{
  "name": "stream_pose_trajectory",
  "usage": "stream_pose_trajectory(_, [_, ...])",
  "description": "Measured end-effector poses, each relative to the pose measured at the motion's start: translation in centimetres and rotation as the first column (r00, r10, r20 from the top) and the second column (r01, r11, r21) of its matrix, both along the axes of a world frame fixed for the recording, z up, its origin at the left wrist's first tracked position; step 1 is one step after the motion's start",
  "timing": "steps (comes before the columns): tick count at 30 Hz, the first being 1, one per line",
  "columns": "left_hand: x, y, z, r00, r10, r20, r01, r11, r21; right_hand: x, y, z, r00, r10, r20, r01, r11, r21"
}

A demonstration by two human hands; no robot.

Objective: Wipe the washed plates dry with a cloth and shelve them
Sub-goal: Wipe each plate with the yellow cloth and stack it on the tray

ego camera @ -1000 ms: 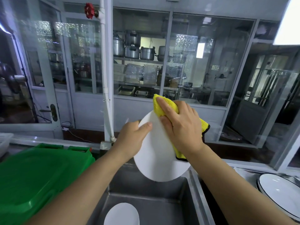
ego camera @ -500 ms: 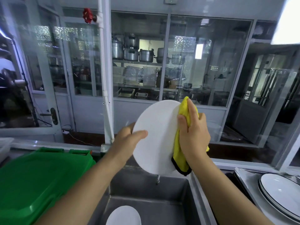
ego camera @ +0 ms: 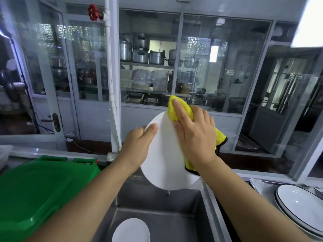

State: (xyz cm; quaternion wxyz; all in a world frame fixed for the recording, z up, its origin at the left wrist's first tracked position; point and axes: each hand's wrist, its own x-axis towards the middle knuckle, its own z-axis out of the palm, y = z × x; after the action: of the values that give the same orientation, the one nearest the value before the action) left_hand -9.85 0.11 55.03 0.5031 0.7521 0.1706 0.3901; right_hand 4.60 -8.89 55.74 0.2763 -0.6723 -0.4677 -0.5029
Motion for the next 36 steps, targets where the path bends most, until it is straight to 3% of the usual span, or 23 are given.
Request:
stream_pose_trajectory(5, [-0.5,0.4,-0.4,0.985,0.056,0.164,-0.029,0.987,-0.160,0.7,-0.7,-3.2,0.948,-0.130,-0.290,0.159,0.984,0.077])
stream_pose_trajectory(7, [-0.5,0.5,-0.7,0.976,0.081,0.203,-0.038,0.978,-0.205,0.5,-0.6,-4.4,0.926,-0.180,-0.332,0.213,0.975,0.067])
stream_pose_trajectory(12, [0.2,0.1,-1.1,0.980,0.076,0.186,-0.022,0.960,-0.278,0.3,0.2,-3.0,0.938,-0.206,-0.278,0.214,0.977,-0.001])
stream_pose_trajectory(17, [1.3,-0.3,-0.4,0.972,0.141,0.187,-0.067,0.932,-0.356,-2.9,1.7,-2.7,0.985,-0.080,-0.153,0.073,0.996,-0.052])
stream_pose_trajectory(25, [1.4,0.3,0.2,0.929,0.172,0.328,0.037,0.839,-0.543,-6.8,0.9,-7.6,0.995,0.097,-0.017,-0.099,0.974,-0.202])
stream_pose_trajectory(30, [0.9,0.9,-0.4,0.923,0.254,0.289,-0.032,0.800,-0.599,-3.9,-0.9,-9.3,0.988,0.120,0.100,-0.098,0.975,-0.198])
stream_pose_trajectory(36, [0.3,1.2,-0.3,0.932,0.245,0.266,-0.061,0.830,-0.554,0.7,-2.3,-7.8,0.994,0.007,-0.112,-0.016,0.997,-0.080])
